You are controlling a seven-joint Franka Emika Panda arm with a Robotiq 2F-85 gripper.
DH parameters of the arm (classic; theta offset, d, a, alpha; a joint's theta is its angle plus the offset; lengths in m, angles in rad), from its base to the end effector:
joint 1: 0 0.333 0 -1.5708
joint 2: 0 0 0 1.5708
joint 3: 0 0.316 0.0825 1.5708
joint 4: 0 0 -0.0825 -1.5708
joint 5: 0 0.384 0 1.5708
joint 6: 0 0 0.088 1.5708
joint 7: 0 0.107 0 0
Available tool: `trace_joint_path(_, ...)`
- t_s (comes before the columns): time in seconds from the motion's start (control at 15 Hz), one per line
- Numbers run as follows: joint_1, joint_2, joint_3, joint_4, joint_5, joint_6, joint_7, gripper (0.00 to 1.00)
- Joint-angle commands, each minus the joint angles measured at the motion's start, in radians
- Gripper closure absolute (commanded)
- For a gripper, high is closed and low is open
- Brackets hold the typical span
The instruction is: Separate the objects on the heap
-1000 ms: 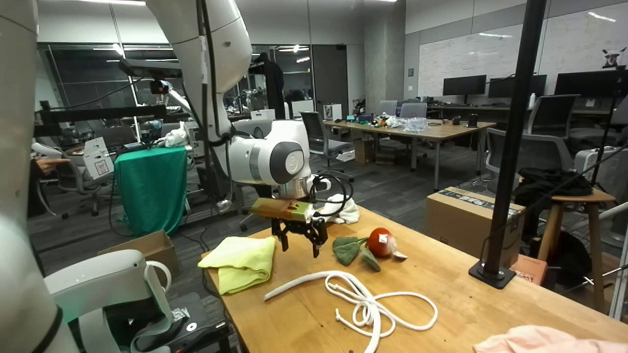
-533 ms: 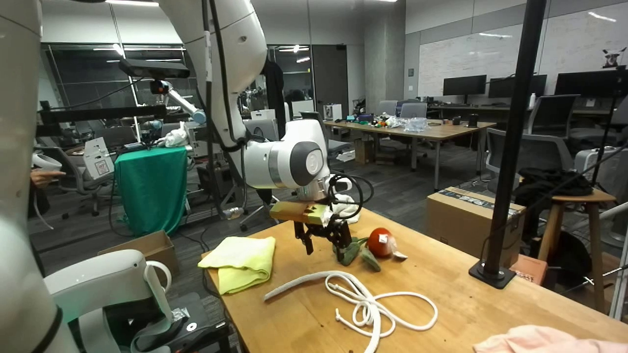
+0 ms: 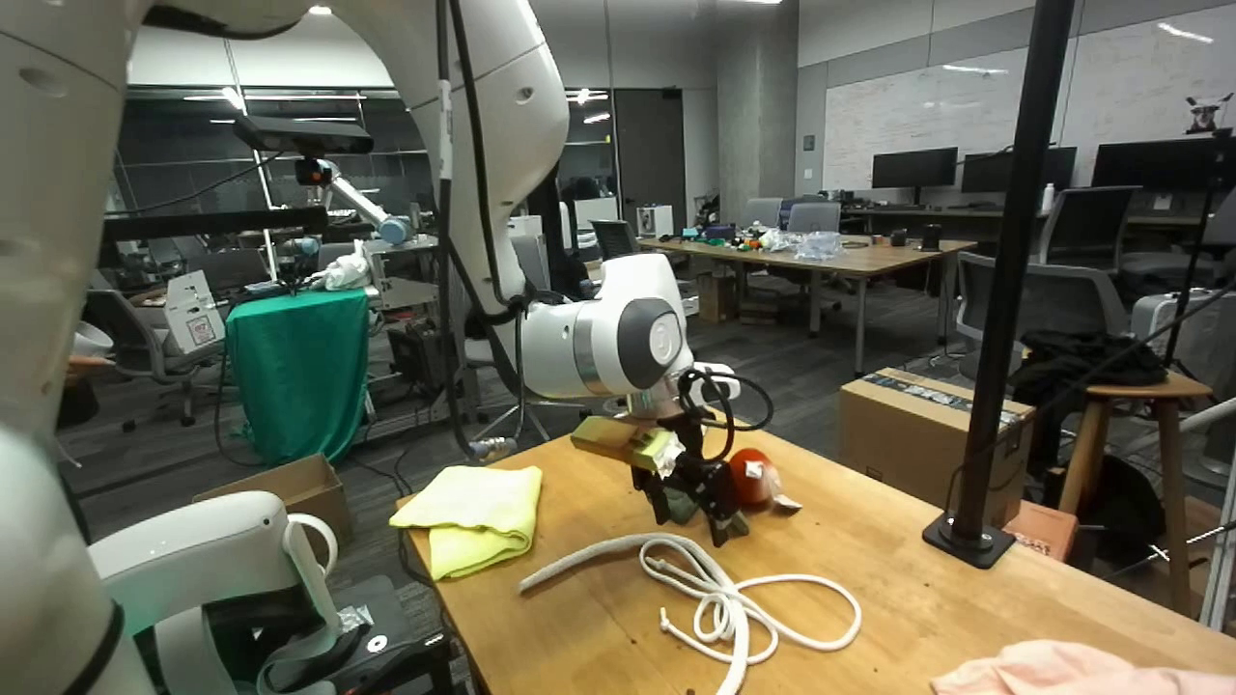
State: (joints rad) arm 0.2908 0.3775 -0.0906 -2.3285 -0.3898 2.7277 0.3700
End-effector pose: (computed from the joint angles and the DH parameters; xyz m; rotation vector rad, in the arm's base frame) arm 0.5051 0.1151 0.1771 2.9458 0.2855 0.1053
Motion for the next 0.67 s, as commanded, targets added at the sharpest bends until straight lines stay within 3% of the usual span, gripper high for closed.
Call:
trace_joint_path(0.0, 0.038, 0.035, -0.052, 0.026, -0.039, 0.001, 0.092, 0.00)
trace_joint_path(0.6, 0.073, 0.044, -0.112, 0.017, -0.037, -0.004, 0.213, 0.00)
